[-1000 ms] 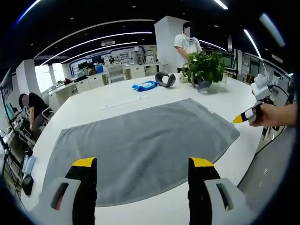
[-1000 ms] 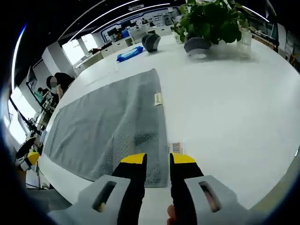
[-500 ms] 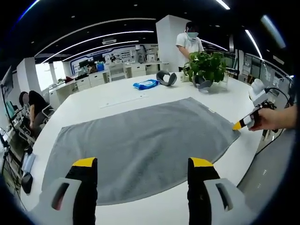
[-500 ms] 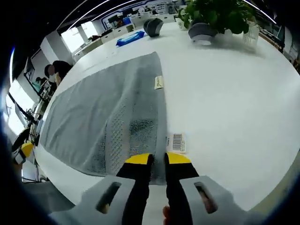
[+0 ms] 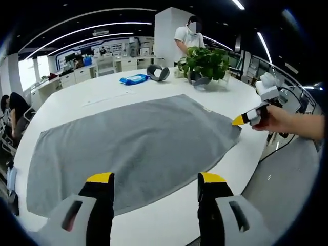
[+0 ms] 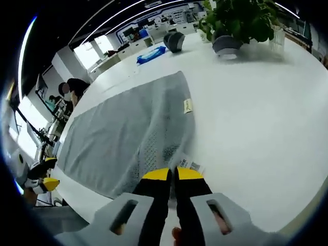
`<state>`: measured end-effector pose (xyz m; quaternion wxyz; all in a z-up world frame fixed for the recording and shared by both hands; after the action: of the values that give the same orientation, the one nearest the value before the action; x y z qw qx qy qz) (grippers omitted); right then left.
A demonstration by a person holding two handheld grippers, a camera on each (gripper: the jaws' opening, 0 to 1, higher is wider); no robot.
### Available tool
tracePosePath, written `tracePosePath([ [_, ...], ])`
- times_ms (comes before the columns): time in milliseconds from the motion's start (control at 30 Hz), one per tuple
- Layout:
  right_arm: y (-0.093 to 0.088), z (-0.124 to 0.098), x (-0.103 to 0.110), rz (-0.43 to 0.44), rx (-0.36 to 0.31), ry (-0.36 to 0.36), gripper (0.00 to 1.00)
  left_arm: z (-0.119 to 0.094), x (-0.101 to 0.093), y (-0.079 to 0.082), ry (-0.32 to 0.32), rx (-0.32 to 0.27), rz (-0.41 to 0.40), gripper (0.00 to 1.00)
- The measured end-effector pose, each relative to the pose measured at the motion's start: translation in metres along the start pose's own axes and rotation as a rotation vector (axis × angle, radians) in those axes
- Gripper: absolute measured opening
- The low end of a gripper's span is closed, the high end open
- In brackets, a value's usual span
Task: Fold the towel on the table until its edges align and the towel forms a compact rectangular stack.
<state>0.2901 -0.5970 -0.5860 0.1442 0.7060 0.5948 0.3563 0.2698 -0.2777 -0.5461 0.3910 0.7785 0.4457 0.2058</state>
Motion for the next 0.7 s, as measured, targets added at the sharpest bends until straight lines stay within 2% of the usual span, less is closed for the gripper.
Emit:
tracePosePath([
  [167,0.008,-0.004,0.009,-0.043,-0.034,0.023,0.01,0.016,-0.021,0.021,-0.148,0.014,-0.069,0.66],
  [300,0.013,-0.004,0.019,-0.077,-0.055,0.062,0.01,0.028,-0.027,0.04,-0.201,0.018,-0.1,0.58],
  [400,0.015,-0.006,0.025,-0.116,-0.065,0.071,0.01,0.039,-0.036,0.06,-0.251,0.011,-0.096,0.51],
  [567,0.021,-0.008,0.033,-0.145,-0.093,0.106,0.01,0.06,-0.053,0.078,-0.319,0.042,-0.062,0.51],
  [700,0.022,-0.009,0.045,-0.189,-0.1,0.14,0.01,0.077,-0.073,0.095,-0.366,0.042,-0.073,0.51],
])
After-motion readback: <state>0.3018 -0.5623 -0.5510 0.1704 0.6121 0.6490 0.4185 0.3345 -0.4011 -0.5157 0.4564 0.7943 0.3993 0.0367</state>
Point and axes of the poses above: the point that each gripper's makers call its tool centre point, and the gripper's own axes: z roughly forward along the fingers, x roughly to its left, y roughly out of its top, the point moved 5 cm from there along -z, roughly backward along the fingers, and after that the axes turned 3 degrees about -x, right-handed, at the moved point
